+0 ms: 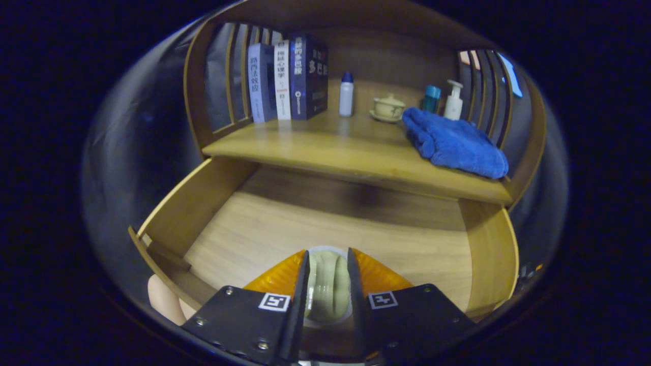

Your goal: Pull open the drawer, take out the items inside it, and place them on the countertop above the cabinet.

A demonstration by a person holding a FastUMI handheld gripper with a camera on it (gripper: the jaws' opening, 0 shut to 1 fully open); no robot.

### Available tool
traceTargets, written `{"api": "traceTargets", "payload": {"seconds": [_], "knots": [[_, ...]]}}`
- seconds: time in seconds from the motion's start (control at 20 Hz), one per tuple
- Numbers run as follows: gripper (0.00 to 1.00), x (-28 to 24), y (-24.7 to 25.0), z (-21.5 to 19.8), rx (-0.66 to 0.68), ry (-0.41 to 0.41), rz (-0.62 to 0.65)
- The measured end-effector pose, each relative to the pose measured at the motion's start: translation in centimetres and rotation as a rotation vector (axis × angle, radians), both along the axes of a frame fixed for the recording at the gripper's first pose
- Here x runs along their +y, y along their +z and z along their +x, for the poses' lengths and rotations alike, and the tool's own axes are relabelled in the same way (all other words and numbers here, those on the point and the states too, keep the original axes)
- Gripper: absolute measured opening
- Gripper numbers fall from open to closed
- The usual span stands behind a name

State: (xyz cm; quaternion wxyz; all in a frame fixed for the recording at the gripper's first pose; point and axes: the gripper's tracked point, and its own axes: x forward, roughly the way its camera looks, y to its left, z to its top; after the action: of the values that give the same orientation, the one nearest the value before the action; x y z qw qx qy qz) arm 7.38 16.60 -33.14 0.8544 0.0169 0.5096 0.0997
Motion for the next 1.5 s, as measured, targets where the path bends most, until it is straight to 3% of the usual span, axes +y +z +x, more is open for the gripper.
{"api": "traceTargets", "payload": {"seconds": [0.25, 0.35, 0.7, 1.1, 1.5], "knots": [[0.42, -0.1, -2.5, -0.7, 0.098, -0.004, 0.005], [0.17, -0.1, -2.4, -0.5, 0.1, -0.046, 0.031], [0.16, -1.0, 1.6, 1.1, -0.033, -0.062, 0.027], [0.16, -1.8, 9.4, 8.4, -0.245, -0.115, 0.049], [0.16, -1.5, 8.5, 15.6, -0.318, -0.175, -0.004]]}}
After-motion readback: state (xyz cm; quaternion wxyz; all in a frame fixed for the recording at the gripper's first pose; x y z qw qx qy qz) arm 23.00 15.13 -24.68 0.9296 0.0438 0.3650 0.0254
